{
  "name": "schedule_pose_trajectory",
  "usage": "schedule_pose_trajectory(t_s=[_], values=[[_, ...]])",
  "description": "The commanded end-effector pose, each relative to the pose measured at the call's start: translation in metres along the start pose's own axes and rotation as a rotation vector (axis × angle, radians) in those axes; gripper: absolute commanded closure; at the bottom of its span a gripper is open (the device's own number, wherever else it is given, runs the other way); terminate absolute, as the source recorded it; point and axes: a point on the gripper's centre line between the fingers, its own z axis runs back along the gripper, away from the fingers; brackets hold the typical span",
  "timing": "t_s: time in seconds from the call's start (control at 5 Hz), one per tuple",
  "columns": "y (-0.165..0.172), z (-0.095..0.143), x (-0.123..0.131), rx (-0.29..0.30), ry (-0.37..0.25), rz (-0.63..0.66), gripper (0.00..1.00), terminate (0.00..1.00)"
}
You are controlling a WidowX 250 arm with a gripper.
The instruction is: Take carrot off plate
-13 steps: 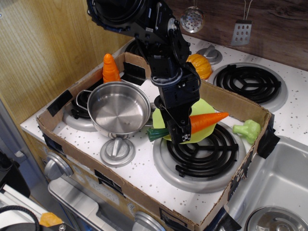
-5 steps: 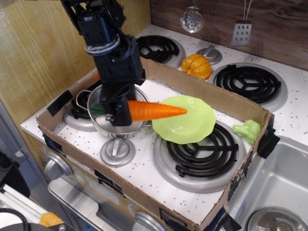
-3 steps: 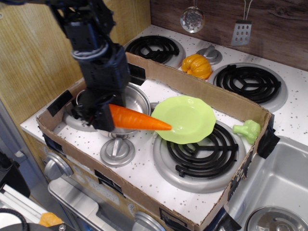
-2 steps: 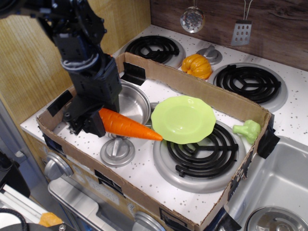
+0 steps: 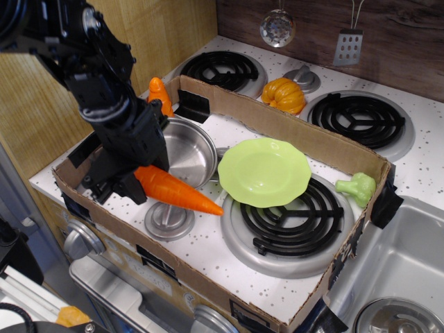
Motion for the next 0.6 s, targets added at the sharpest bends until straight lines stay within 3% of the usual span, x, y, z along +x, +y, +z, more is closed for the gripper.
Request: schedule_pose_trajectory(t_s=[0.0,0.2,0.4], values=[[0.0008,-0.0045,-0.0055,0.065,0.030,0.005,1.00,0.00],[-0.0020,-0.0059,-0.0044,0.077,0.041,0.039,1.00,0.00],[0.0006,-0.0048,-0.0022,0.079,0.049,0.063,0.00,0.00]])
